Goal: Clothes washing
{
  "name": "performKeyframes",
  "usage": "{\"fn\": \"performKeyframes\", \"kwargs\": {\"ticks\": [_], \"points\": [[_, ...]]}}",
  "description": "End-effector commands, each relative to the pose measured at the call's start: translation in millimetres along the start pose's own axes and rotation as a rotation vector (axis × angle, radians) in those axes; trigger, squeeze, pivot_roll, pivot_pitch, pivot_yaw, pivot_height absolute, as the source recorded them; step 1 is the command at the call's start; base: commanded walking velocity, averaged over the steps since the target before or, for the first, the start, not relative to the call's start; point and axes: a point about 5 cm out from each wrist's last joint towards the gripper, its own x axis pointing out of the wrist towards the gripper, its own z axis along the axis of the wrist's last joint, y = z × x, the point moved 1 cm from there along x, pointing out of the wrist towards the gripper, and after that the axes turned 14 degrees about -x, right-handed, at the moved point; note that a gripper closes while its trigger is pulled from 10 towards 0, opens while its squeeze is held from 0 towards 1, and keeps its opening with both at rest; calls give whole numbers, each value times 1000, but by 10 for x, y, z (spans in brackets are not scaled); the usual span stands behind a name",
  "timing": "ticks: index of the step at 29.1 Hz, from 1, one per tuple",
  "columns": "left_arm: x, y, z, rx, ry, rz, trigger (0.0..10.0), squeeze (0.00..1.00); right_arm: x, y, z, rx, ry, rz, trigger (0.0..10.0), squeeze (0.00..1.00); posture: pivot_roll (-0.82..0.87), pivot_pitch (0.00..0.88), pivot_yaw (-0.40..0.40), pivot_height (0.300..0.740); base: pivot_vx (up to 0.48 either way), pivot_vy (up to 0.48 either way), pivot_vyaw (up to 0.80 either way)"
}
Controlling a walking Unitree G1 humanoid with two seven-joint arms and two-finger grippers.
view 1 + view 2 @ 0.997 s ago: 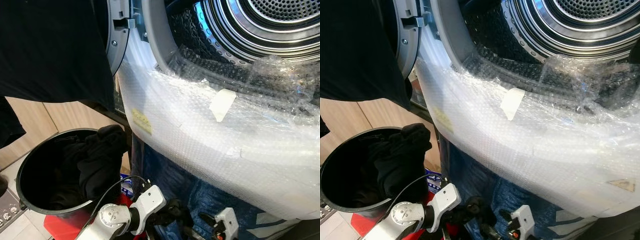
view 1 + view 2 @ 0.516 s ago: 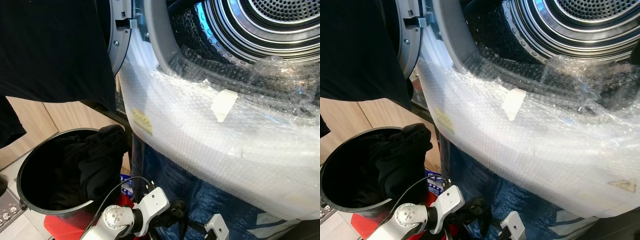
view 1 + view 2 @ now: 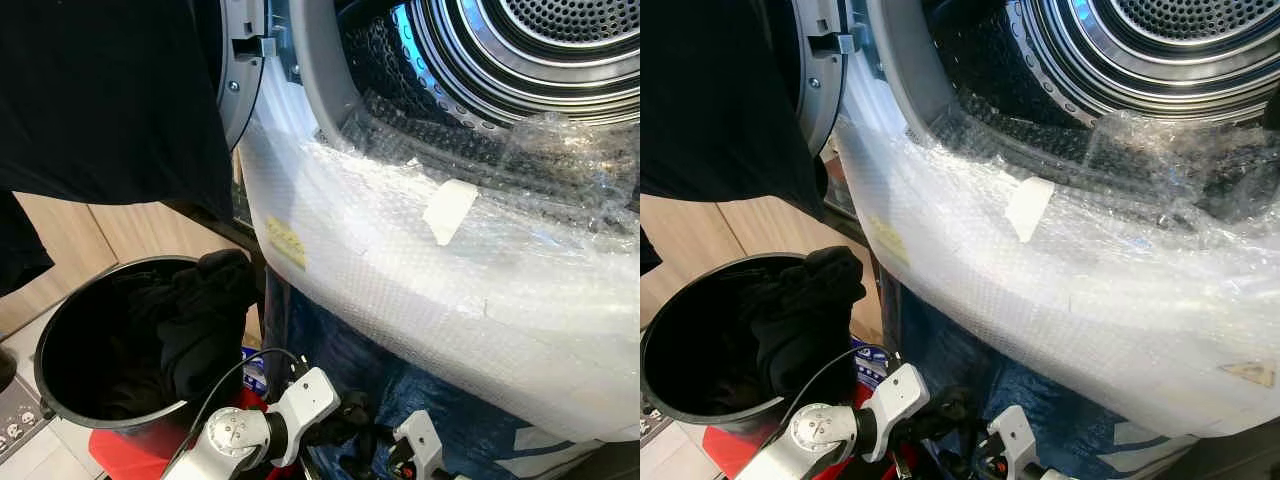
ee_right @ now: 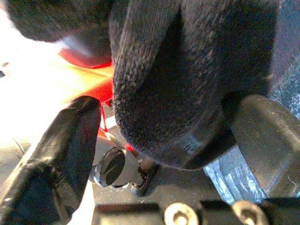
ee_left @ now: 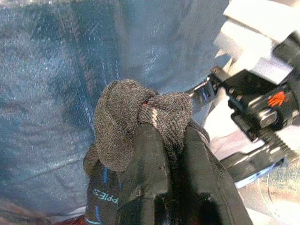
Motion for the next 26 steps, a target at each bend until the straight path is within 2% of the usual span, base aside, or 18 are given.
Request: {"fn": "performKeyframes", "kwargs": {"ticks": [1, 12, 21, 26], "points": [[0, -40, 58, 1, -24, -9, 0, 0, 20, 29, -16, 6, 9, 7, 10000, 0, 73, 119, -35, 740, 0, 0, 0], [17, -124, 43, -31, -27, -37, 0, 0, 133, 54, 78, 28, -34, -15, 10000, 0, 78, 123, -35, 740, 0, 0, 0], [5, -125, 48, -41, -28, -35, 0, 0, 173, 38, 152, 51, -78, -28, 10000, 0, 81, 125, -36, 740, 0, 0, 0], [8, -114, 62, -41, -31, -30, 0, 0, 197, 37, 191, 106, -111, -30, 10000, 0, 81, 125, -36, 740, 0, 0, 0]]}}
